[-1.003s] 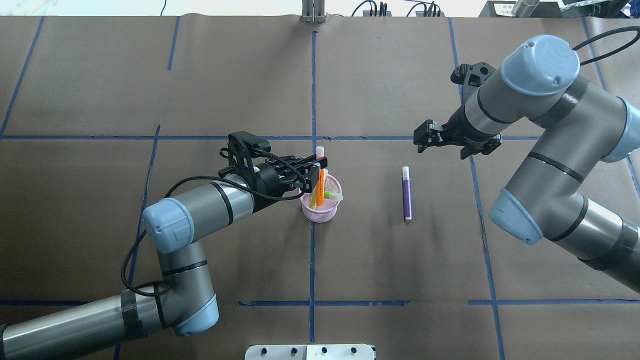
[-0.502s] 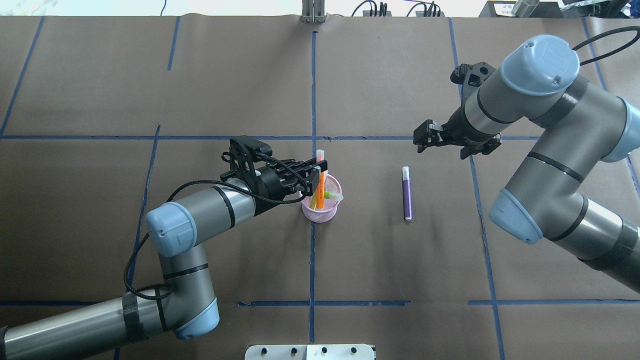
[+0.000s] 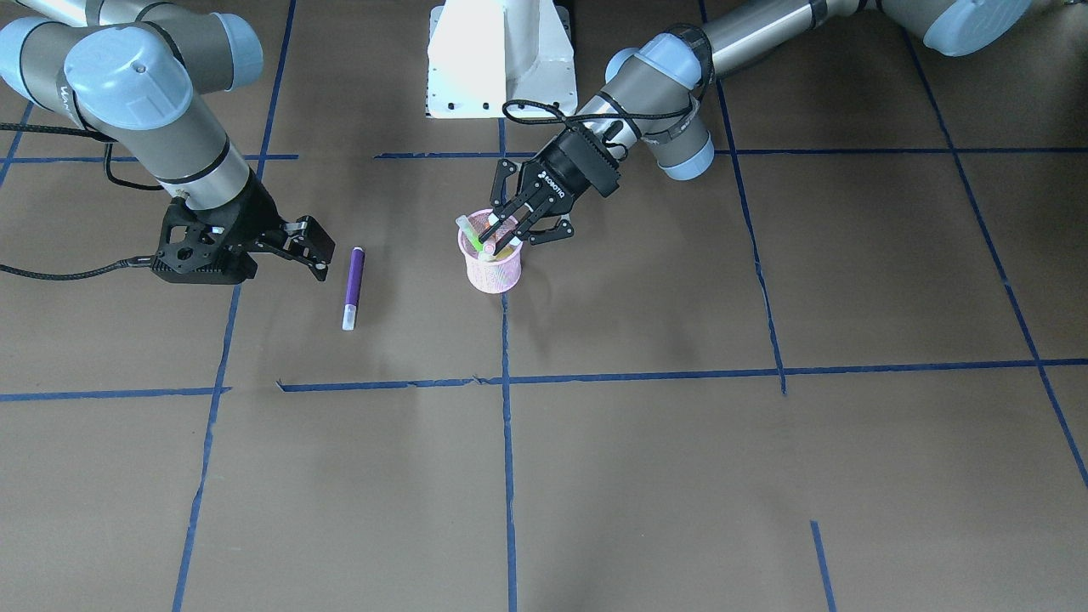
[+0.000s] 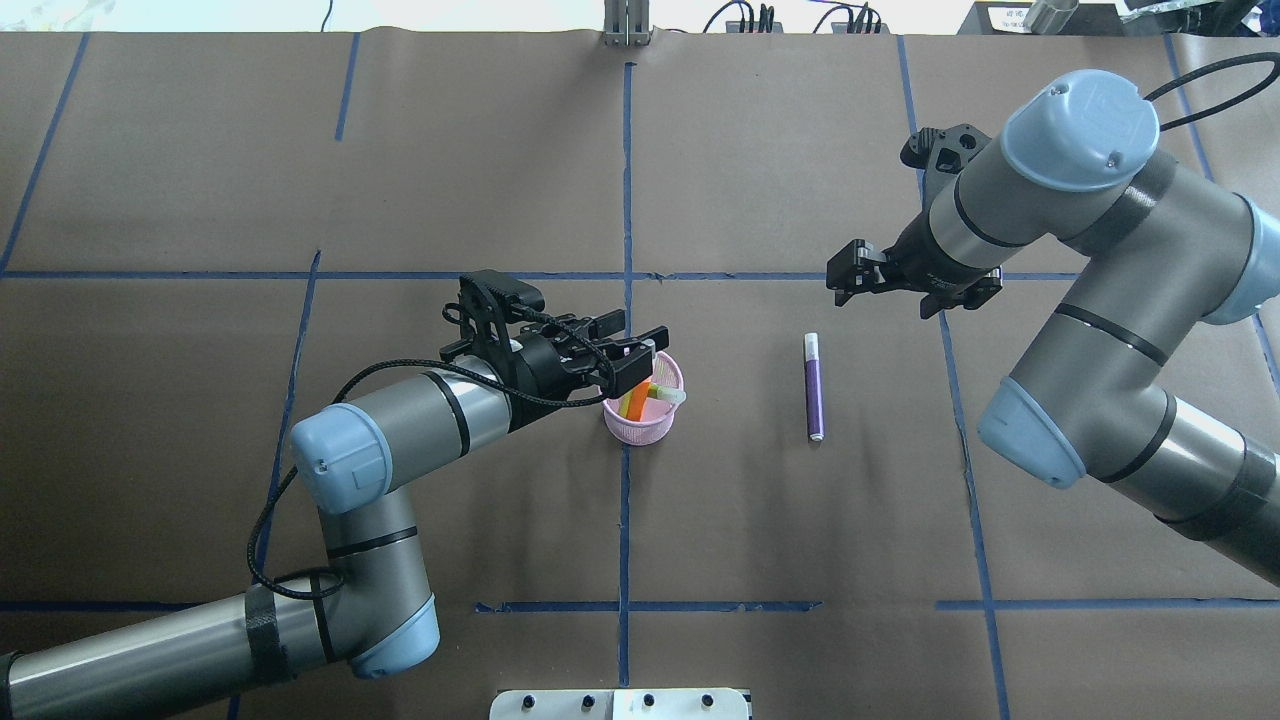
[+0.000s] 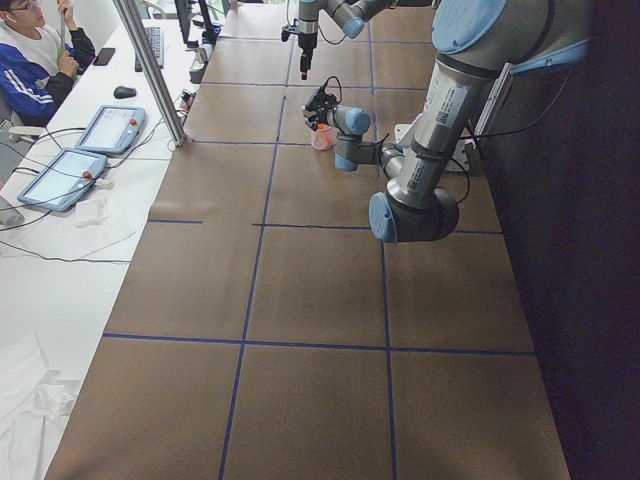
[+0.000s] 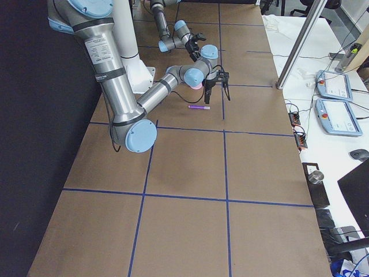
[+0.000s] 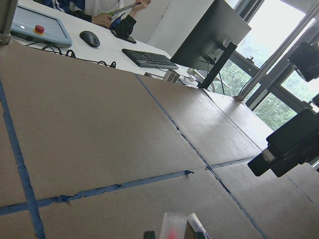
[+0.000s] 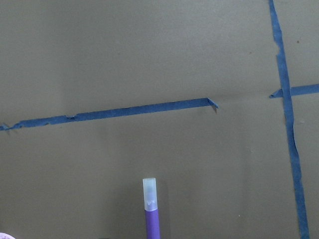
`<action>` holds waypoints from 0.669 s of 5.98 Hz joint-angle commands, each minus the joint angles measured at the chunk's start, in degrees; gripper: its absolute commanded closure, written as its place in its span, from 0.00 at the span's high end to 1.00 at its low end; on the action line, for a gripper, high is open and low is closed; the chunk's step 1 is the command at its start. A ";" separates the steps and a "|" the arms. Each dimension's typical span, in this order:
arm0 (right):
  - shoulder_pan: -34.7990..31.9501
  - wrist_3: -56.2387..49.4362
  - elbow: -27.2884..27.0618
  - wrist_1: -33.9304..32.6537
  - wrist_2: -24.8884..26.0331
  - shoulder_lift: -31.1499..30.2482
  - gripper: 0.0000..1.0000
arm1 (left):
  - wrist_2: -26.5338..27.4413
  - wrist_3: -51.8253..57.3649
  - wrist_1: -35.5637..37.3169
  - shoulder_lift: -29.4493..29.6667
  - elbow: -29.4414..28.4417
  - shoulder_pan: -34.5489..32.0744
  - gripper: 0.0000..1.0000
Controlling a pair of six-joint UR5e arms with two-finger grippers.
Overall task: Collect pens into pen holder
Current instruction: 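Open the left gripper and raise it away from the cup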
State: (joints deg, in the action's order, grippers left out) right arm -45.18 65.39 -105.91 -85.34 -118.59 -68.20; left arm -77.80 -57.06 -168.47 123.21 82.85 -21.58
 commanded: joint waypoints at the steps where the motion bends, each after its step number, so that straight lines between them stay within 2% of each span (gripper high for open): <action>1: 0.17 0.00 0.78 0.09 0.02 0.17 1.00 | -0.50 -0.15 0.68 -0.25 3.60 -1.18 1.00; 2: 0.96 0.87 2.71 0.61 0.20 0.78 1.00 | -6.08 -0.33 2.51 -0.60 3.98 -5.10 1.00; 4: 2.02 0.97 4.82 0.53 0.20 1.75 1.00 | -19.69 -4.18 15.38 -2.44 11.15 -14.85 1.00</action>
State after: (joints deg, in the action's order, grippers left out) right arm -43.68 66.29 -102.18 -84.83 -118.40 -67.09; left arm -91.18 -59.43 -159.05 121.89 90.52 -31.96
